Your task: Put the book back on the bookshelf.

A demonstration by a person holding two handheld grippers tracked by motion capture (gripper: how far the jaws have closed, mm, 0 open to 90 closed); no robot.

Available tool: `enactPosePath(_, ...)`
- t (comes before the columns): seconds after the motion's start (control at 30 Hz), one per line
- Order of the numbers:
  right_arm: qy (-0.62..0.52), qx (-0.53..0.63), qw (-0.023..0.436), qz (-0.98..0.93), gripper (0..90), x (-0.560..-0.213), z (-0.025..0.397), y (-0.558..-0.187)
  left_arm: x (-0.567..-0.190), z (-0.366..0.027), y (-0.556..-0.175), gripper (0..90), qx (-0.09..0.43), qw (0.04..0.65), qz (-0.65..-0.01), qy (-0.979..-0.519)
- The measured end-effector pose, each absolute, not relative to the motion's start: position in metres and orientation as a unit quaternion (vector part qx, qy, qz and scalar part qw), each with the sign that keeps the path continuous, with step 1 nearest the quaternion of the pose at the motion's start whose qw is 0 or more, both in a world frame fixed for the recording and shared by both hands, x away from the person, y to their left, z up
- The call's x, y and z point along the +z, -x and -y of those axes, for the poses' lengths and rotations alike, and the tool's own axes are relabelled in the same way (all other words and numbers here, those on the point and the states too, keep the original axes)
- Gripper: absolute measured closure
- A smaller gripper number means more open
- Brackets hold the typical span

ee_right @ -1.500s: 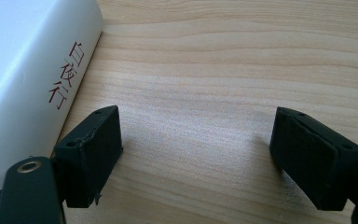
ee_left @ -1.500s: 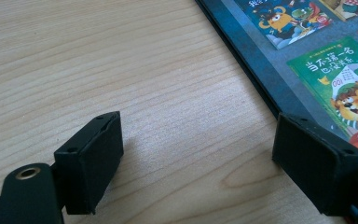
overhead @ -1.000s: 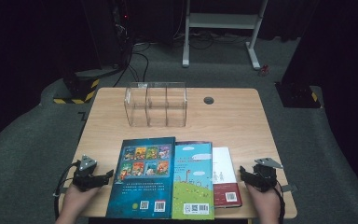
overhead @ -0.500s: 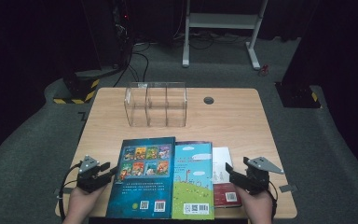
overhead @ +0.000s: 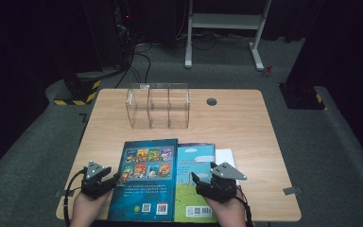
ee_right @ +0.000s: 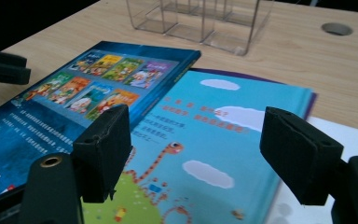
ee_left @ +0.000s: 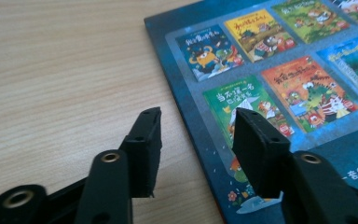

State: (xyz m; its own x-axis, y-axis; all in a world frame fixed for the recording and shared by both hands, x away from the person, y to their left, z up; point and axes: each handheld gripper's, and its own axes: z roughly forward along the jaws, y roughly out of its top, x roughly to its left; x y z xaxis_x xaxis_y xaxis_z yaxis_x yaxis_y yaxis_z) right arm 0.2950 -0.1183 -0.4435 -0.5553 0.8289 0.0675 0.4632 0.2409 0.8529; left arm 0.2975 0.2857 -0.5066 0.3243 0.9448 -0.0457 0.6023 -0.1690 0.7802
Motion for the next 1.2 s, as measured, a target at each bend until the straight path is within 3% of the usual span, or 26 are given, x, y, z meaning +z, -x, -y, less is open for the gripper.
enactPosePath(0.13, -0.424, 0.445, 0.187, -0.766, 28.0, -0.447, 0.106, -0.297, -0.511, -0.284, -0.299, 40.6, 0.234, 0.351, -0.530, -0.736)
enactPosePath(0.4, -0.416, 0.424, 0.162, -0.788, 27.9, -0.454, 0.086, -0.301, -0.516, -0.283, -0.301, 33.8, 0.190, 0.360, -0.542, -0.735)
enactPosePath(0.8, -0.420, 0.410, 0.143, -0.797, 24.9, -0.457, 0.074, -0.295, -0.521, -0.285, -0.302, 35.5, 0.105, 0.405, -0.550, -0.723)
enactPosePath(0.9, -0.420, 0.410, 0.144, -0.797, 24.5, -0.457, 0.076, -0.293, -0.521, -0.279, -0.301, 31.4, 0.115, 0.399, -0.553, -0.723)
enactPosePath(1.2, -0.424, 0.414, 0.143, -0.792, 23.0, -0.456, 0.083, -0.291, -0.520, -0.255, -0.302, 31.5, 0.101, 0.403, -0.537, -0.734)
